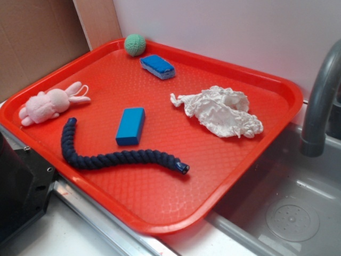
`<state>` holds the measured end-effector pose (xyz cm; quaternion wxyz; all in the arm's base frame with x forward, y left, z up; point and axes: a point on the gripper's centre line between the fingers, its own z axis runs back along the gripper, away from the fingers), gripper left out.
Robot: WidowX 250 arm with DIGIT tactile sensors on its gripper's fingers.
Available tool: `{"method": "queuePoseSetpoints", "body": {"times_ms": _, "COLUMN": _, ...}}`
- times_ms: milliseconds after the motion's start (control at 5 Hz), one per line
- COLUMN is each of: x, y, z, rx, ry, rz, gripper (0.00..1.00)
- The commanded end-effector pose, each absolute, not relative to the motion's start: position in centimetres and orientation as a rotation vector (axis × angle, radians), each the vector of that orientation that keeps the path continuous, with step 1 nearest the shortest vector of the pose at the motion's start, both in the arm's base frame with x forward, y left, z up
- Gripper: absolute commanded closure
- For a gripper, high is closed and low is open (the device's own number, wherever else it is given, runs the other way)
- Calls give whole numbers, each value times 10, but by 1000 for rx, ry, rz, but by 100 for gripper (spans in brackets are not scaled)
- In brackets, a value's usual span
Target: Grab the blue sponge.
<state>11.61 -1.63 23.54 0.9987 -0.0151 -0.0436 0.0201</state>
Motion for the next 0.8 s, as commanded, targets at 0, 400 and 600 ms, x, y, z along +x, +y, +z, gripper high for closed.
{"method": "queuePoseSetpoints", "body": {"times_ms": 0, "x": 116, "y": -16, "z": 235, "rx": -30, "ry": -87, "rz": 40, "gripper": 0}}
{"method": "queuePoseSetpoints", "body": {"times_ms": 400, "x": 213, "y": -25, "z": 198, "rx": -26, "ry": -165, "rz": 449, "gripper": 0}}
{"method": "queuePoseSetpoints", "body": {"times_ms": 600, "x": 236, "y": -8, "z": 184, "rx": -21, "ry": -229, "rz": 697, "gripper": 0}}
